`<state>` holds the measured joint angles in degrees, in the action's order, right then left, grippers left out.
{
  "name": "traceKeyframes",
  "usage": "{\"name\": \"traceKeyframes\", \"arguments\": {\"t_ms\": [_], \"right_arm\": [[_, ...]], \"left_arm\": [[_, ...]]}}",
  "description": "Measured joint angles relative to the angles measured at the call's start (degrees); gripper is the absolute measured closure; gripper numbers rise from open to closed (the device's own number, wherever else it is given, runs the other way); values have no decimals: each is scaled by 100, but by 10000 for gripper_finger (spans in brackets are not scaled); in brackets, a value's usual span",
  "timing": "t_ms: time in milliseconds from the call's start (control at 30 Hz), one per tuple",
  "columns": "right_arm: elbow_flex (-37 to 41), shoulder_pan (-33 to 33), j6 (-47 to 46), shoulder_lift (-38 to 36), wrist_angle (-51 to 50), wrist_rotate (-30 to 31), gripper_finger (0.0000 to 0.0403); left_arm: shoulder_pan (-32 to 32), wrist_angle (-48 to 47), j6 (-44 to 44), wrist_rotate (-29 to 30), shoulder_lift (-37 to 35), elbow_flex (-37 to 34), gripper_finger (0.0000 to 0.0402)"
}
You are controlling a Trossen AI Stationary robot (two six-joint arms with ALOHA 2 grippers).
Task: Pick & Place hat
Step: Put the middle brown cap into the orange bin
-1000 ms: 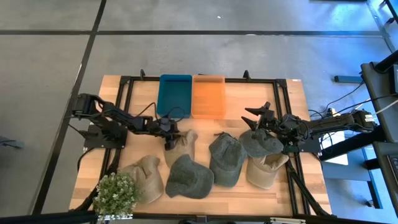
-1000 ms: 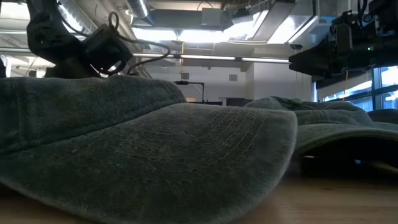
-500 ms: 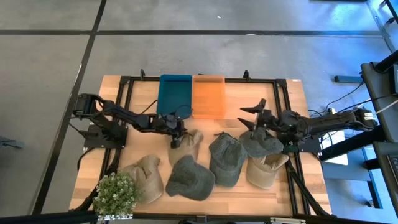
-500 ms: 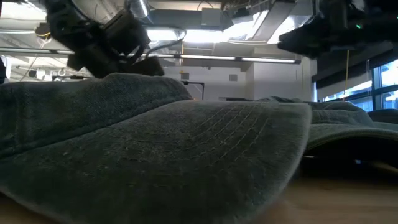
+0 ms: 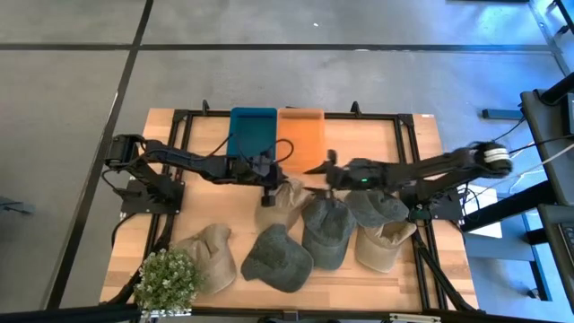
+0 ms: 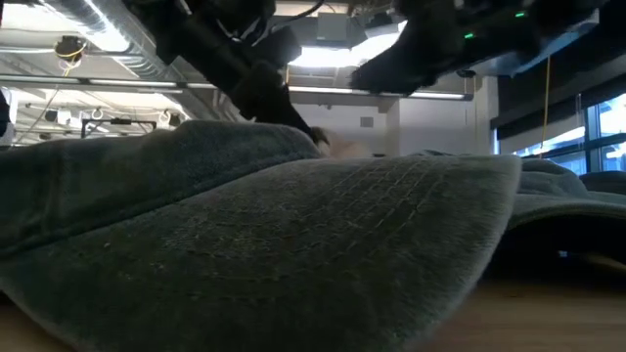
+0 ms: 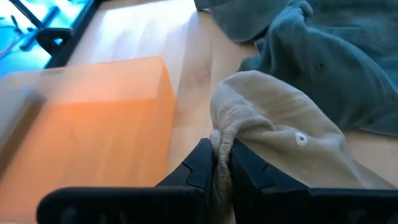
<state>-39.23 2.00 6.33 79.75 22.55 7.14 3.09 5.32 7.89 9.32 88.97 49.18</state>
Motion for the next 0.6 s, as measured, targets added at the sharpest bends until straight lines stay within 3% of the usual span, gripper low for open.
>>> {"name": "traceKeyframes", "arguments": {"t_ms": [300,467,600], "right_arm": [[-1145,-124,-165,1430,-797,39,189],[-1356,-213,-159,1649,-1035,55,239],[-1352,-222,-156,1624,-1106,76,301]], "left_arm": [[-99,-17,160,26,0,12,375],[-148,-153,189,70,0,8,374],[-154,-210,191,185,0,11,374]]}}
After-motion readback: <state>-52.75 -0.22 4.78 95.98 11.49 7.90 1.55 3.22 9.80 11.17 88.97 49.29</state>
